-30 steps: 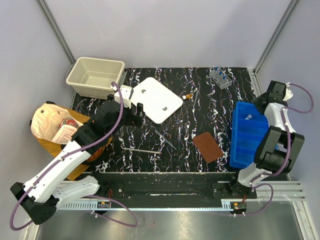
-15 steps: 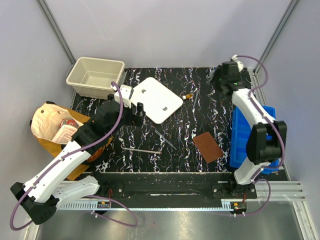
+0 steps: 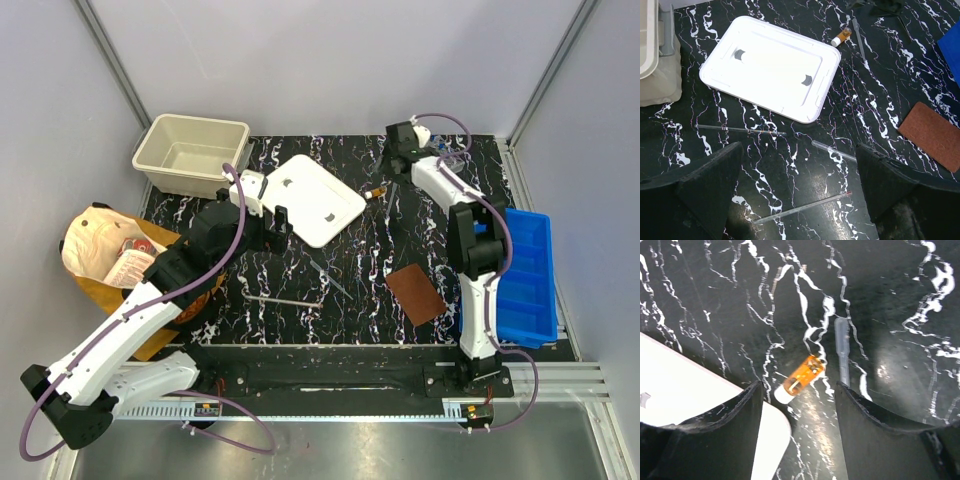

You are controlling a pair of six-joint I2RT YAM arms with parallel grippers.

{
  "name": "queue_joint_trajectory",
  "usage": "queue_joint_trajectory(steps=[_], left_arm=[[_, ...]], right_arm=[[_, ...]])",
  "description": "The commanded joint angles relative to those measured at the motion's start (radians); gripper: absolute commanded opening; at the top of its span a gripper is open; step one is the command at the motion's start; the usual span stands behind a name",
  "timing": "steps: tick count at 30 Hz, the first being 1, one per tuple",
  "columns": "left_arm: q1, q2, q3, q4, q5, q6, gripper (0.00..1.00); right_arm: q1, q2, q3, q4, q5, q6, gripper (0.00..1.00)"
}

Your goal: Organize the chemistry lab equipment

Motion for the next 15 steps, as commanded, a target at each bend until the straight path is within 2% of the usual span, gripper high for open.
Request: queue_joint_trajectory(steps=[1, 15], left_arm=[[0.001, -0.026, 0.005, 0.049, 0.020, -0.009, 0.99], [0.002, -0.038, 0.005, 0.052, 0.028, -0.012, 0.99]], right_arm=[[0.045, 0.072, 0.147, -0.072, 0.095, 0.052, 0.63], [0.074, 0.214, 0.244, -0.155, 0.124, 0.115, 0.62]])
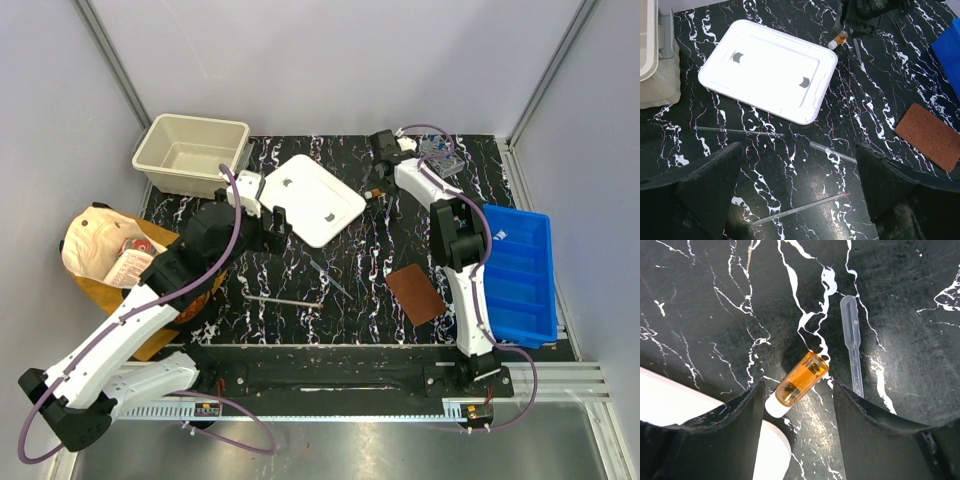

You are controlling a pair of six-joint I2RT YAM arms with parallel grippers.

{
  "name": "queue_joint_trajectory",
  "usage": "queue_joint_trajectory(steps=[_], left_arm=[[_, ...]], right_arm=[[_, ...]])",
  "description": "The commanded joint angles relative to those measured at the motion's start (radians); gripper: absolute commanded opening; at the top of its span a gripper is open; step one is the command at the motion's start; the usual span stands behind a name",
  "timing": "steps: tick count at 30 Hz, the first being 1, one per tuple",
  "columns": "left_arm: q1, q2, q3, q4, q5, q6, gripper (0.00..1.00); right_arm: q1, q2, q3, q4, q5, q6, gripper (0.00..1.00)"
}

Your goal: Organize the chemistry lab equipment

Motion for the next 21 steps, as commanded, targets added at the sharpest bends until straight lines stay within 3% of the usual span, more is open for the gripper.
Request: queue_joint_trajectory(steps=[1, 8, 21], left_arm=[[0.002, -0.020, 0.003, 0.051, 0.017, -0.008, 0.99], [0.002, -0.027, -0.003, 0.060, 0.020, -0.008, 0.99], [0.002, -0.019, -0.006, 0.062, 0.013, -0.007, 0.99]], right_arm=[[0.009, 0.034, 0.065, -0.022, 0.042, 0.028, 0.61], [0.019, 0.152, 0.220, -0.127, 0.037, 0.003, 0.59], [0.022, 0.162, 0.322, -0.158, 0.025, -0.090, 0.36]])
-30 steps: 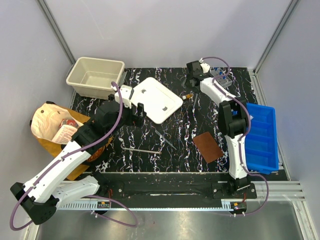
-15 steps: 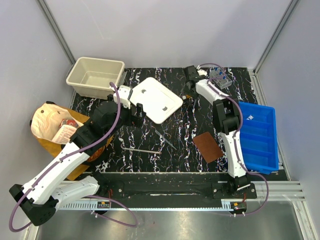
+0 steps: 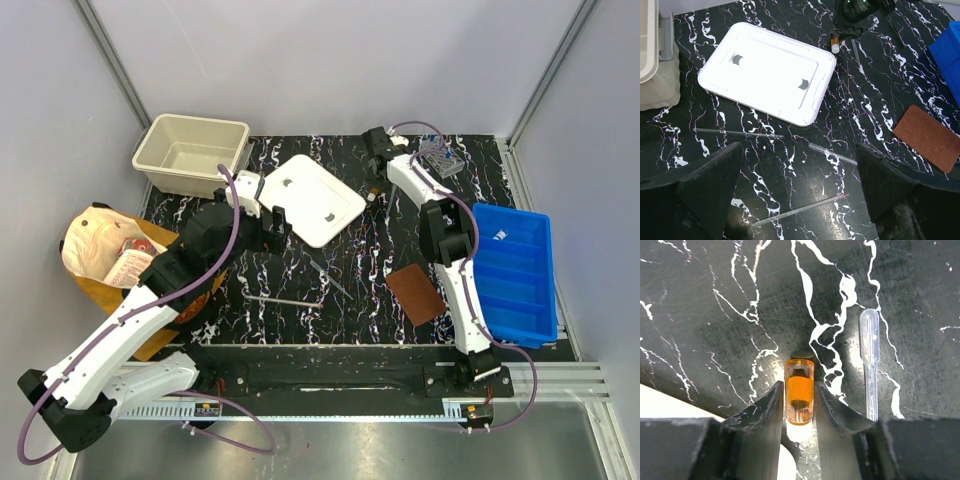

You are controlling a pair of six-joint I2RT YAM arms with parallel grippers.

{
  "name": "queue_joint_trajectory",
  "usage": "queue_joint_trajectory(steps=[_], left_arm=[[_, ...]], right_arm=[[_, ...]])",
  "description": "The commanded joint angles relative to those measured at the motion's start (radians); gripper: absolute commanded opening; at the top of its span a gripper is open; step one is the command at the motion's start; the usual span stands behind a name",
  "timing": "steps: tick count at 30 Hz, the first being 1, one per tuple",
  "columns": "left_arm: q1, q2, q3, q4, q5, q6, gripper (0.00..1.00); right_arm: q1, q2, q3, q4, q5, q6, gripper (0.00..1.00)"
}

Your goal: Organize the chemistry lab equipment

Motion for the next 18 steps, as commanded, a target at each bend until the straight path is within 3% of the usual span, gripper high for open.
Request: queue_joint_trajectory(steps=[1, 7, 11, 18], left_arm=[[0.002, -0.011, -0.003, 0.054, 0.006, -0.007, 0.99], [0.002, -0.005, -0.006, 0.056, 0.011, -0.002, 0.99], [0.002, 0.003, -0.005, 0.054, 0.011, -0.001, 0.99], [0.002, 0.006, -0.008, 0.054, 0.008, -0.001, 0.99]], right_arm=[[0.011, -0.017, 0.084, -0.006, 0.017, -0.065, 0.34], [0.011, -0.116, 0.071, 0.009, -0.049, -0.114, 0.30], [0.012, -0.242, -0.046, 0.069, -0.026, -0.146, 0.30], [0.011, -0.233, -0.080, 0.089, -0.063, -0.206, 0.45]])
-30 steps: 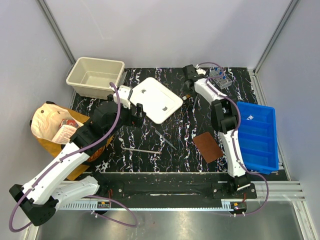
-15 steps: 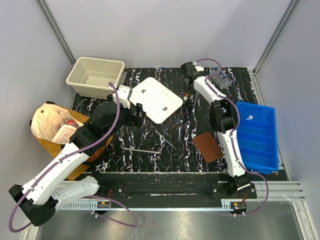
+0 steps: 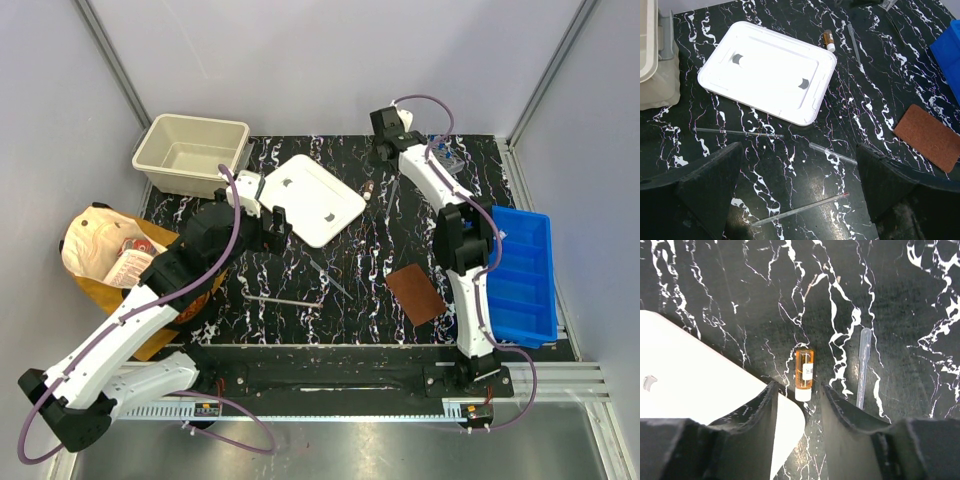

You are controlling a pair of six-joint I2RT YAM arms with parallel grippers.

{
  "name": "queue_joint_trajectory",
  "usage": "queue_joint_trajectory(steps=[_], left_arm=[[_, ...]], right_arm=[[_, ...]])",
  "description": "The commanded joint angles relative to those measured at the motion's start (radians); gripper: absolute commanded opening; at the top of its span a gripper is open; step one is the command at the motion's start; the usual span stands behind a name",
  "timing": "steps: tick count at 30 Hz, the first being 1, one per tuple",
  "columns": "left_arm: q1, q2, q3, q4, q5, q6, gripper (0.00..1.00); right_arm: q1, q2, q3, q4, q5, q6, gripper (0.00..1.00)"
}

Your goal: Organize the chemistry lab equipment

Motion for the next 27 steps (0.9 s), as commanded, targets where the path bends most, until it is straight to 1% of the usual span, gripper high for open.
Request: queue_joint_trajectory(steps=[1, 5, 14, 20, 27], left_arm=[[0.002, 0.003, -0.009, 0.054, 0.005, -0.001, 0.99], [0.002, 0.002, -0.008, 0.056, 0.000, -0.001, 0.99], [0.002, 0.003, -0.008, 0.054, 0.000, 0.000, 0.99], [0.004, 0.000, -0.008, 0.056, -0.001, 0.002, 0.99], [0.002, 0.004, -0.008, 0.054, -0.001, 0.002, 0.99]], right_arm=[[0.009, -0.020, 0.002, 0.036, -0.034, -0.047, 0.47], [0.009, 0.036, 0.040, 0.022, -0.043, -0.036, 0.50], [0.009, 0.162, 0.133, -0.027, -0.029, -0.042, 0.50], [0.011, 0.233, 0.193, -0.072, -0.040, -0.044, 0.46], [0.009, 0.250, 0.207, -0.102, -0.023, -0.057, 0.40]])
